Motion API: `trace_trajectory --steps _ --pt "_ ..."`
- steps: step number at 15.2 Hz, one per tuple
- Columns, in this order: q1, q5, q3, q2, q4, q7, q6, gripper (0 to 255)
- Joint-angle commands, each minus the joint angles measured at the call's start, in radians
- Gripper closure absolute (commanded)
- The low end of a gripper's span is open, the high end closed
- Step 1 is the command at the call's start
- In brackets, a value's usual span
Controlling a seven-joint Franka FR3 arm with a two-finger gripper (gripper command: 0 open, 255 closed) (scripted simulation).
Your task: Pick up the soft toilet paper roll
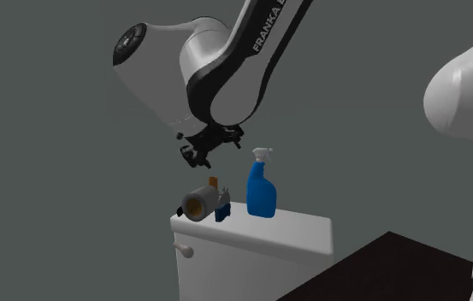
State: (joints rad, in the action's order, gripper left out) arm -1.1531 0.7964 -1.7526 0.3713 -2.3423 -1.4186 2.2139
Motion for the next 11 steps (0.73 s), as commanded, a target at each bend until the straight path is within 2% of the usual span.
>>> trace_trajectory --steps 1,6,11 --pt "-0.206 -0.066 -0.194 0.154 0.067 -0.019 0.052 0" --pt "-0.416 -0.169 -0.365 0.459 0.266 -0.068 0.055 0" --pt "-0.579 -0.228 -0.451 0.726 0.526 -0.115 -0.028 0"
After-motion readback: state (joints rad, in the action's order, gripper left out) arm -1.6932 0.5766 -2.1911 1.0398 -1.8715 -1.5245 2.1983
